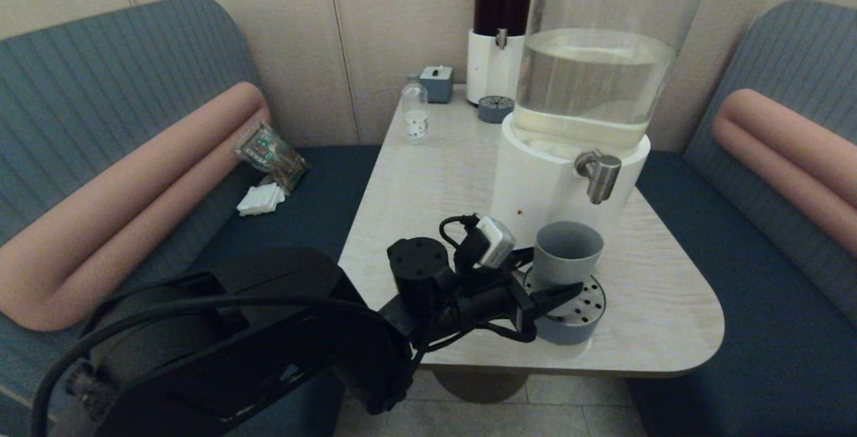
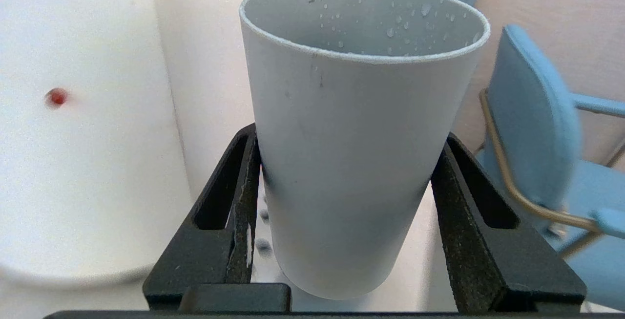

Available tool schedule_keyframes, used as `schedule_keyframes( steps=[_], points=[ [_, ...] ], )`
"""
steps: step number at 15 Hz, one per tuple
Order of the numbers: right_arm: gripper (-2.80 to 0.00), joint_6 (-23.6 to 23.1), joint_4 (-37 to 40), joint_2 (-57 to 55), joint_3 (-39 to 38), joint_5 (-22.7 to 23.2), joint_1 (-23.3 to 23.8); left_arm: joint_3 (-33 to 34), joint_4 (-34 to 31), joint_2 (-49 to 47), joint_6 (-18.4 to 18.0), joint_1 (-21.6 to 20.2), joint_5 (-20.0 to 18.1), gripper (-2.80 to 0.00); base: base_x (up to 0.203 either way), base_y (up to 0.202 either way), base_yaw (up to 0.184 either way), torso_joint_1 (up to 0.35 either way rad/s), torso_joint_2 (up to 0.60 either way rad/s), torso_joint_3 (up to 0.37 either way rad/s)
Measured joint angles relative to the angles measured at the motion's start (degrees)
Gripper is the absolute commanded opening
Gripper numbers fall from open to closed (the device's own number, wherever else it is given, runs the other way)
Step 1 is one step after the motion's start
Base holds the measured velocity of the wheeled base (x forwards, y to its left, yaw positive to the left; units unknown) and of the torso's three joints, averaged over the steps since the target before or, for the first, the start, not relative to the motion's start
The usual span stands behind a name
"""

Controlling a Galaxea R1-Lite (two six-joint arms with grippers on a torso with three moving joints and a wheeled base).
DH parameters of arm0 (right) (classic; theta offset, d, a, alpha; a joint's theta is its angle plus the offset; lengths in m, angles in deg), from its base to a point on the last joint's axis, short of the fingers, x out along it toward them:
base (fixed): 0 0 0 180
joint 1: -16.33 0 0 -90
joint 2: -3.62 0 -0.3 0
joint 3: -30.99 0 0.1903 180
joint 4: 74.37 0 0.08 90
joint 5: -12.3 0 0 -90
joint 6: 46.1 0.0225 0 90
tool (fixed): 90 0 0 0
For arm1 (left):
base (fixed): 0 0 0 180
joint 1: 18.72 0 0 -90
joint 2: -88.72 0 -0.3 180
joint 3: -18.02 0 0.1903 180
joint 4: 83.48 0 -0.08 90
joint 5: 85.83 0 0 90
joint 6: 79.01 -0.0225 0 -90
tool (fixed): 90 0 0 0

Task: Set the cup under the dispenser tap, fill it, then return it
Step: Place the cup next to the water dispenser

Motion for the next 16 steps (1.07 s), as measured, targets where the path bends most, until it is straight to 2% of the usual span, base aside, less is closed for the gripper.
schedule_keyframes(
  steps=[4, 8, 12, 16],
  points=[
    [-2.80, 0.0, 0.0, 0.0, 0.0, 0.0, 0.0, 10.2, 3.8, 7.4, 3.4, -2.5, 2.5, -2.80, 0.000, 0.000, 0.000, 0.000, 0.00, 0.000],
    [-2.80, 0.0, 0.0, 0.0, 0.0, 0.0, 0.0, 13.7, 4.1, 12.7, 4.4, -10.7, 2.7, -2.80, 0.000, 0.000, 0.000, 0.000, 0.00, 0.000],
    [-2.80, 0.0, 0.0, 0.0, 0.0, 0.0, 0.0, 11.1, 4.1, 12.9, 4.5, -19.8, 2.6, -2.80, 0.000, 0.000, 0.000, 0.000, 0.00, 0.000],
    [-2.80, 0.0, 0.0, 0.0, 0.0, 0.0, 0.0, 3.8, 4.0, 7.5, 4.4, -24.8, 2.7, -2.80, 0.000, 0.000, 0.000, 0.000, 0.00, 0.000]
  ],
)
